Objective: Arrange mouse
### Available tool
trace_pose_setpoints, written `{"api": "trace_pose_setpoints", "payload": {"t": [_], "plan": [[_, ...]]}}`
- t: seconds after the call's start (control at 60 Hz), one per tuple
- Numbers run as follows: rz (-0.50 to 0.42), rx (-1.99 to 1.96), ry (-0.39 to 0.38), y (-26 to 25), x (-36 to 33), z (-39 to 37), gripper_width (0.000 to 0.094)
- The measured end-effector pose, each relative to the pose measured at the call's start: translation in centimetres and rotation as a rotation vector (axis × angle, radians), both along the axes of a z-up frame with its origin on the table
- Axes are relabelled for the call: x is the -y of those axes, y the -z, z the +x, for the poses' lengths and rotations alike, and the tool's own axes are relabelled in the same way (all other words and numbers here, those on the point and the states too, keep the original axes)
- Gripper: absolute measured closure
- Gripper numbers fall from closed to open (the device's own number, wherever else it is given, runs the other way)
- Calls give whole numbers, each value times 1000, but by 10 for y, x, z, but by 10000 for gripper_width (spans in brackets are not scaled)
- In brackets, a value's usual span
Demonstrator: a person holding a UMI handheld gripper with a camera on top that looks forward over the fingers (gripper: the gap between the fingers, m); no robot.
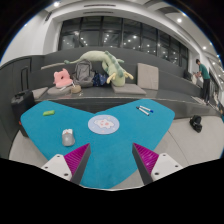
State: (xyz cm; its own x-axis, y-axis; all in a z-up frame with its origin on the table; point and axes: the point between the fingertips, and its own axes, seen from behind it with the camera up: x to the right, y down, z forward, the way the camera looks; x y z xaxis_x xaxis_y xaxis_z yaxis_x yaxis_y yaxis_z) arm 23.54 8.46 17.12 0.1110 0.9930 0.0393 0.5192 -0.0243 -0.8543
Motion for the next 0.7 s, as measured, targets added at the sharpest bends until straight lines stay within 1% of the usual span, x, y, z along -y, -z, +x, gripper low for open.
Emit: {"api": "trace_pose_setpoints", "payload": {"t": [0.117, 0.217, 0.25, 0.267, 0.283, 0.4, 0.633, 0.7], "plan": [[-4, 21, -25, 21, 23, -4, 79], [-30, 38, -63, 48, 63, -25, 79], [-37, 46, -79, 45, 68, -16, 80], [-40, 44, -80, 57, 81, -30, 79], [-44, 52, -88, 46, 79, -11, 79], [-62, 62, -128, 62, 121, -21, 80], [-105, 74, -158, 90, 194, -39, 80], [-96, 75, -142, 101, 200, -51, 80]]}}
